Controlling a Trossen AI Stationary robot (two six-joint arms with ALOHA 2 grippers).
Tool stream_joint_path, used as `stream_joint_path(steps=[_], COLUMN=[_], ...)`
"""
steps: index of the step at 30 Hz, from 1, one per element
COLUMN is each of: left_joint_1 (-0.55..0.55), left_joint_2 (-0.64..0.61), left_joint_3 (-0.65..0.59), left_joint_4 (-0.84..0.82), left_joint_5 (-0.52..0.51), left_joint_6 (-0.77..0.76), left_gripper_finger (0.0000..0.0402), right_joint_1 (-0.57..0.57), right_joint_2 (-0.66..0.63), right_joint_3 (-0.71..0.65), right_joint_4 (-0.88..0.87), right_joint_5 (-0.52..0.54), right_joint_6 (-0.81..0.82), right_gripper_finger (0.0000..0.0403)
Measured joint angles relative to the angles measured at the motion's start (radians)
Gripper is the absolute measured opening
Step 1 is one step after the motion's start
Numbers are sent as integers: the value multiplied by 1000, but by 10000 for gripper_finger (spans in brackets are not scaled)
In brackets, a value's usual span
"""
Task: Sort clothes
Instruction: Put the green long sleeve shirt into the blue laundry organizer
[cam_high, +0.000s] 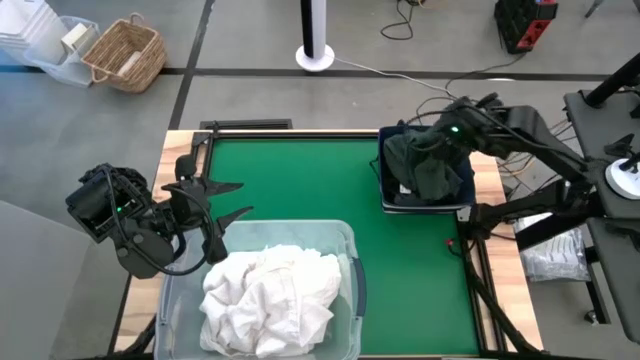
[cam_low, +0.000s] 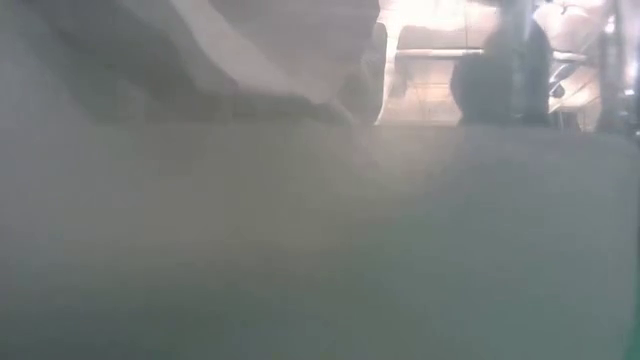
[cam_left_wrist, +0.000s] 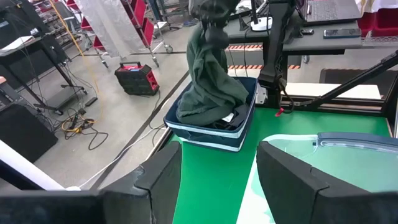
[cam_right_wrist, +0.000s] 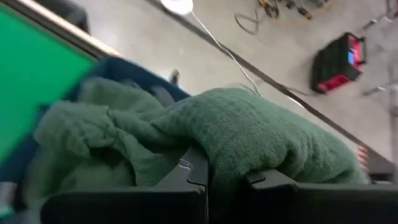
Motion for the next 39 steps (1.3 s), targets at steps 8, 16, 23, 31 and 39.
stream_joint_path(steps=[8, 16, 23, 31, 39], left_joint_1=[0, 0, 0, 0, 0], left_joint_2=[0, 0, 0, 0, 0], left_joint_3=[0, 0, 0, 0, 0], left_joint_4=[0, 0, 0, 0, 0], left_joint_5=[0, 0, 0, 0, 0], left_joint_6=[0, 0, -1, -3, -4], left_gripper_finger=[186, 186, 186, 186, 186], right_joint_1=[-106, -122, -122, -122, -122], right_joint_2=[62, 168, 270, 317, 303], right_joint_3=[-131, -204, -205, -205, -206], right_joint_4=[0, 1, 45, 219, 342], right_joint_5=[-33, -65, -103, -229, -334], right_joint_6=[-66, -70, -108, -127, -93], right_gripper_finger=[13, 13, 13, 13, 13])
